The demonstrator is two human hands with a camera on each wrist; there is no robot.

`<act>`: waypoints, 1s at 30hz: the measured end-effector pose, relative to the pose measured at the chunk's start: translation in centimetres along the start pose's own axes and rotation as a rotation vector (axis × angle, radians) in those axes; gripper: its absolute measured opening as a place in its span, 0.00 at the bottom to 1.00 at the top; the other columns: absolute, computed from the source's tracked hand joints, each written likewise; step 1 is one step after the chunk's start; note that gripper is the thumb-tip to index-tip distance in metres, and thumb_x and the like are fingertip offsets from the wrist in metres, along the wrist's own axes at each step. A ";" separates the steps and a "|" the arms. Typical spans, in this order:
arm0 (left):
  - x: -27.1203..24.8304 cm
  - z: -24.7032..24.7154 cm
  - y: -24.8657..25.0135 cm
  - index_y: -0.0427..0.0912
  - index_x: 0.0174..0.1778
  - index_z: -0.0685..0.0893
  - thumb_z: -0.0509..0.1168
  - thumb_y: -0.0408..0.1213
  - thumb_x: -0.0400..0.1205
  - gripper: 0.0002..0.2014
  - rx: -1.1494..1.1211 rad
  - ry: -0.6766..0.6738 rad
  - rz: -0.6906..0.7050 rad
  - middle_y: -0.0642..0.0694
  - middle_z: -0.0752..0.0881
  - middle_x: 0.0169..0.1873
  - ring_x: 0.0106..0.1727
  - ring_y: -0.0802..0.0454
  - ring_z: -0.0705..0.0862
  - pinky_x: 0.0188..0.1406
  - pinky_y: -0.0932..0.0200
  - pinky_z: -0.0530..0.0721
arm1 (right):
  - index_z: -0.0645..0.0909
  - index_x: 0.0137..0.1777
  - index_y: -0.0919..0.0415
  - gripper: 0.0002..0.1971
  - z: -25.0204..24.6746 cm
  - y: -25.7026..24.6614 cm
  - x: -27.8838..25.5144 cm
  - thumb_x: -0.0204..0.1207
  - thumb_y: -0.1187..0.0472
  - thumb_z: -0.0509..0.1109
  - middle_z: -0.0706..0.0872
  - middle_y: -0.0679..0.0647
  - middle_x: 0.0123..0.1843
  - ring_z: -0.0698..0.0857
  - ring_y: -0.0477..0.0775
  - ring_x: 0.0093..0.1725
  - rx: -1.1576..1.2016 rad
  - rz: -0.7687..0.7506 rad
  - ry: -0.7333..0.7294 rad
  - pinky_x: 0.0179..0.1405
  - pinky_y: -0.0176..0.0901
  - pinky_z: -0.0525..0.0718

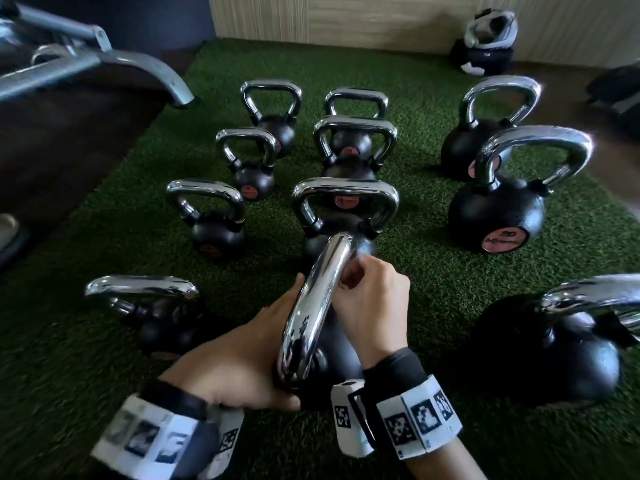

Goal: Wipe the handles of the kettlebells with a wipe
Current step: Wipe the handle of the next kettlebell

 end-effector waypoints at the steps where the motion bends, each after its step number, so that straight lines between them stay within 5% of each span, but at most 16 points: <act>1: -0.7 -0.9 -0.1 0.72 0.83 0.29 0.88 0.41 0.67 0.74 -0.068 -0.005 0.006 0.69 0.59 0.87 0.84 0.74 0.64 0.82 0.69 0.68 | 0.78 0.29 0.57 0.14 -0.4 0.5 -0.1 0.65 0.56 0.82 0.81 0.45 0.25 0.78 0.42 0.26 0.013 0.012 -0.022 0.29 0.30 0.70; 4: -2.9 -3.3 1.3 0.70 0.87 0.31 0.87 0.49 0.67 0.73 -0.165 0.061 0.065 0.80 0.53 0.85 0.86 0.77 0.54 0.85 0.72 0.56 | 0.85 0.38 0.54 0.11 -2.5 2.3 0.1 0.64 0.55 0.85 0.86 0.44 0.31 0.81 0.38 0.30 0.129 0.077 -0.036 0.31 0.30 0.75; 7: -2.7 -3.7 4.2 0.74 0.88 0.43 0.82 0.61 0.68 0.63 0.026 0.306 0.082 0.84 0.55 0.82 0.81 0.86 0.51 0.88 0.68 0.51 | 0.91 0.56 0.47 0.15 -3.2 4.0 1.7 0.71 0.62 0.81 0.93 0.44 0.45 0.89 0.42 0.43 0.130 0.123 -0.041 0.46 0.36 0.83; 9: -2.2 -2.9 5.5 0.75 0.88 0.47 0.80 0.57 0.70 0.57 0.110 0.413 0.054 0.85 0.67 0.74 0.76 0.86 0.64 0.87 0.69 0.55 | 0.94 0.55 0.47 0.17 -2.0 4.4 3.2 0.70 0.67 0.76 0.95 0.44 0.46 0.91 0.44 0.46 0.160 0.100 -0.191 0.53 0.39 0.87; 10: -2.0 -2.6 5.6 0.75 0.88 0.49 0.79 0.54 0.70 0.56 0.090 0.447 0.040 0.79 0.77 0.69 0.70 0.75 0.76 0.85 0.65 0.65 | 0.94 0.52 0.49 0.16 -1.2 4.3 3.7 0.68 0.67 0.75 0.94 0.43 0.42 0.90 0.43 0.42 0.253 0.098 -0.312 0.49 0.41 0.88; 12: -1.9 -2.5 5.7 0.75 0.87 0.51 0.79 0.49 0.68 0.56 0.022 0.455 0.032 0.60 0.90 0.57 0.53 0.56 0.89 0.67 0.60 0.83 | 0.93 0.47 0.53 0.13 -0.1 3.8 4.2 0.67 0.68 0.75 0.91 0.44 0.36 0.87 0.41 0.36 0.465 0.090 -0.578 0.42 0.36 0.85; 15: -1.8 -3.3 5.8 0.72 0.89 0.53 0.81 0.44 0.68 0.58 -0.040 0.371 0.007 0.52 0.92 0.45 0.38 0.57 0.90 0.39 0.65 0.86 | 0.91 0.54 0.57 0.12 0.9 3.8 4.5 0.71 0.64 0.83 0.95 0.52 0.48 0.92 0.50 0.49 0.454 0.032 -0.752 0.55 0.44 0.89; 16: -1.8 -3.6 5.8 0.72 0.89 0.51 0.82 0.46 0.68 0.59 -0.021 0.339 -0.004 0.54 0.91 0.45 0.43 0.56 0.91 0.44 0.67 0.86 | 0.91 0.56 0.56 0.14 1.0 4.1 4.5 0.71 0.60 0.85 0.95 0.53 0.52 0.93 0.52 0.54 0.407 0.005 -0.748 0.60 0.49 0.89; 18: -1.5 -4.1 5.9 0.73 0.89 0.47 0.83 0.50 0.67 0.61 0.059 0.273 -0.008 0.60 0.89 0.59 0.67 0.52 0.86 0.67 0.64 0.82 | 0.91 0.53 0.51 0.12 0.9 4.5 4.4 0.70 0.56 0.86 0.95 0.46 0.48 0.92 0.45 0.50 0.351 -0.007 -0.702 0.56 0.42 0.88; 21: -0.8 -5.6 5.7 0.71 0.89 0.47 0.84 0.48 0.68 0.62 0.147 0.146 0.029 0.68 0.63 0.86 0.76 0.82 0.64 0.71 0.84 0.67 | 0.88 0.43 0.46 0.10 -0.3 5.4 3.7 0.68 0.55 0.88 0.92 0.38 0.39 0.87 0.33 0.39 0.278 -0.030 -0.606 0.43 0.32 0.81; 24: 0.7 -7.9 6.0 0.79 0.86 0.51 0.85 0.43 0.66 0.61 0.216 -0.001 0.106 0.71 0.58 0.87 0.82 0.80 0.60 0.84 0.69 0.67 | 0.88 0.41 0.43 0.13 -2.0 6.7 2.2 0.64 0.51 0.89 0.91 0.34 0.38 0.86 0.31 0.37 0.209 0.006 -0.455 0.40 0.30 0.80; 27: 2.8 -10.1 7.3 0.83 0.81 0.61 0.85 0.36 0.66 0.58 0.278 -0.158 0.177 0.78 0.67 0.81 0.78 0.75 0.73 0.80 0.63 0.75 | 0.90 0.47 0.44 0.15 -3.1 7.5 -0.5 0.63 0.47 0.89 0.92 0.38 0.41 0.88 0.34 0.42 0.178 0.018 -0.223 0.43 0.30 0.82; 30: 4.2 -11.3 8.3 0.77 0.82 0.68 0.83 0.30 0.67 0.54 0.332 -0.251 0.240 0.80 0.76 0.73 0.70 0.64 0.86 0.73 0.55 0.83 | 0.90 0.50 0.47 0.18 -3.6 7.3 -3.3 0.63 0.44 0.87 0.92 0.41 0.41 0.88 0.39 0.42 0.093 0.047 -0.030 0.44 0.34 0.84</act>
Point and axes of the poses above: each hand's wrist, its own x-axis towards the middle knuckle, its own z-axis out of the palm, y = z × x, the point moved 3 cm from there along x, towards the middle knuckle
